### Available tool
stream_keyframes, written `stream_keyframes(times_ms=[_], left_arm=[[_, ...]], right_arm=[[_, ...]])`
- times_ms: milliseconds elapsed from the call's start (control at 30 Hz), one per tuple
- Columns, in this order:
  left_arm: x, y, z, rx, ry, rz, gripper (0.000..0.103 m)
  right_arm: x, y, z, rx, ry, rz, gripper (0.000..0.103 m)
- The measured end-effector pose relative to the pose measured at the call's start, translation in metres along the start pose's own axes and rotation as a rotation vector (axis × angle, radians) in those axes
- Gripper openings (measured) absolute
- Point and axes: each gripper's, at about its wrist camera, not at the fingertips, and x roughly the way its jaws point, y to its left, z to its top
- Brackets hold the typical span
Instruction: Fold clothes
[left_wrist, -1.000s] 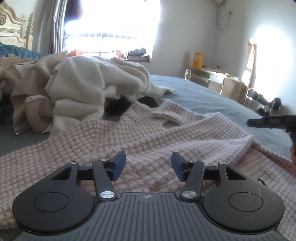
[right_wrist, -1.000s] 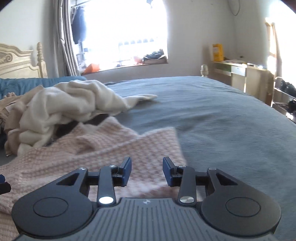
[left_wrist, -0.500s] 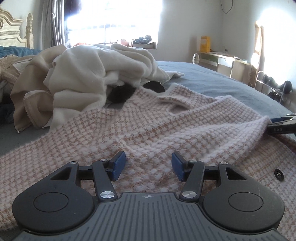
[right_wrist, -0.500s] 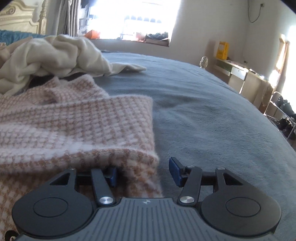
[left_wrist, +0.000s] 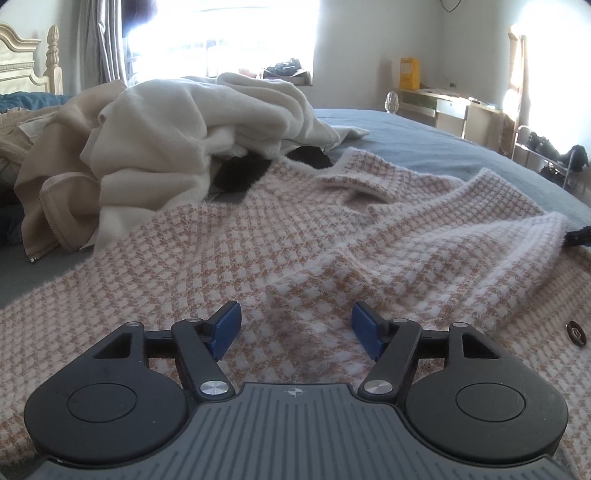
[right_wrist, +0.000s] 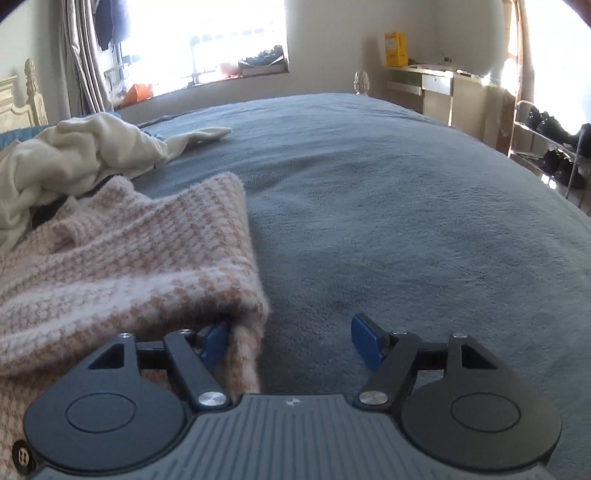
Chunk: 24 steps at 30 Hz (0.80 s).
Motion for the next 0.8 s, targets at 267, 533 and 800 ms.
stream_keyframes(times_ms=[267,533,800], left_arm=[[-0.018,-0.018,0.019,0.082,-0.112,-0.024,0.067],[0.011,-0.029,-0.006,0.132,-0.022,-0.016,0.070],[0.012,-0.012,-0.010,0.025,-0.009,-0.048,0.078]], right_arm=[[-0.050,-0.006,0.030,0.108,-0.156,0.133,0.037],[0.014,0.034,0.003,-0.065,-0.027,0.128,0.026],[-0.012,0.053,0.057,-0.055,-0.112,0.162,0.028]])
